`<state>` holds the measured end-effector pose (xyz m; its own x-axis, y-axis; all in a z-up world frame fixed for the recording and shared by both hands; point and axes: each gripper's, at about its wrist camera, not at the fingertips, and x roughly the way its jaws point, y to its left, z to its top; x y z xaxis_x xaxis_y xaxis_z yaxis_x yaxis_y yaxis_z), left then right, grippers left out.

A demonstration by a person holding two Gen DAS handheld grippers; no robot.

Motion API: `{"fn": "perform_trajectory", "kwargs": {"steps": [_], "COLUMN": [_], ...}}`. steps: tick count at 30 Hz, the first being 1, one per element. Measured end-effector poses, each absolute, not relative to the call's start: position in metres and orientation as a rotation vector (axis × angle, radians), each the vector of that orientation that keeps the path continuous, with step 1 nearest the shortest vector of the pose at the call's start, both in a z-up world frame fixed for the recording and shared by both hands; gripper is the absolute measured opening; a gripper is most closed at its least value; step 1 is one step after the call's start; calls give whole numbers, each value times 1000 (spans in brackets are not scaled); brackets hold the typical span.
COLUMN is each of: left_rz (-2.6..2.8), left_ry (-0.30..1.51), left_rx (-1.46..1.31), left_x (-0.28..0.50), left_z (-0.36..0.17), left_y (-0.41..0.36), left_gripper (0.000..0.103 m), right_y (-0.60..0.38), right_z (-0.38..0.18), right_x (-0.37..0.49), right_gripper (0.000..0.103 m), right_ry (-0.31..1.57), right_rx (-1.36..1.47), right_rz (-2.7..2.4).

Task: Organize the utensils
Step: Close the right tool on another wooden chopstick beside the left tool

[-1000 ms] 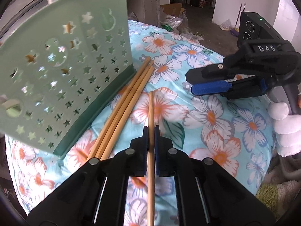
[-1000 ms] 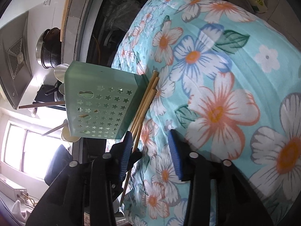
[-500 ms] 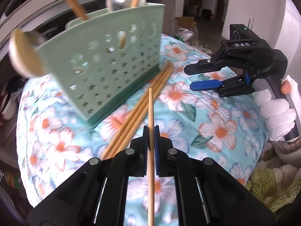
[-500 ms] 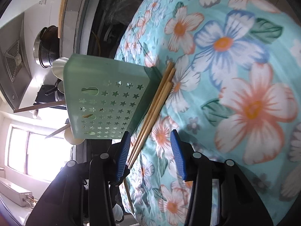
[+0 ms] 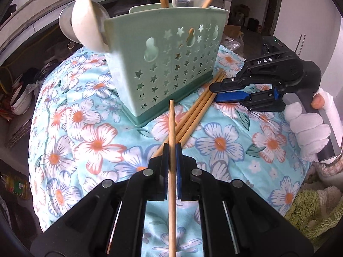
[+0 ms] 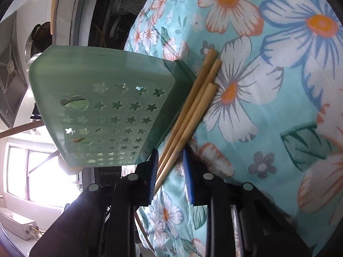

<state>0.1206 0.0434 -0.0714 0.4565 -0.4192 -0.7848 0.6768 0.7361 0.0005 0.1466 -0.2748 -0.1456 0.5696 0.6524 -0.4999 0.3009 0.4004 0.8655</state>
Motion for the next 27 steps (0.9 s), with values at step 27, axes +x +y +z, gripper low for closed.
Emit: {"fn": "perform_trajectory", "kwargs": {"steps": [27], "left_rz": [-706], "left_ry": [836], "left_rx": [358], "left_x": [120], "left_z": [-56], "left_y": [22], "left_gripper": [5], "right_y": [-346], "right_z": [-141], "right_x": [65], "right_gripper": [14], "right_ry": [944], "right_rx": [1217], "right_rz": [133]}}
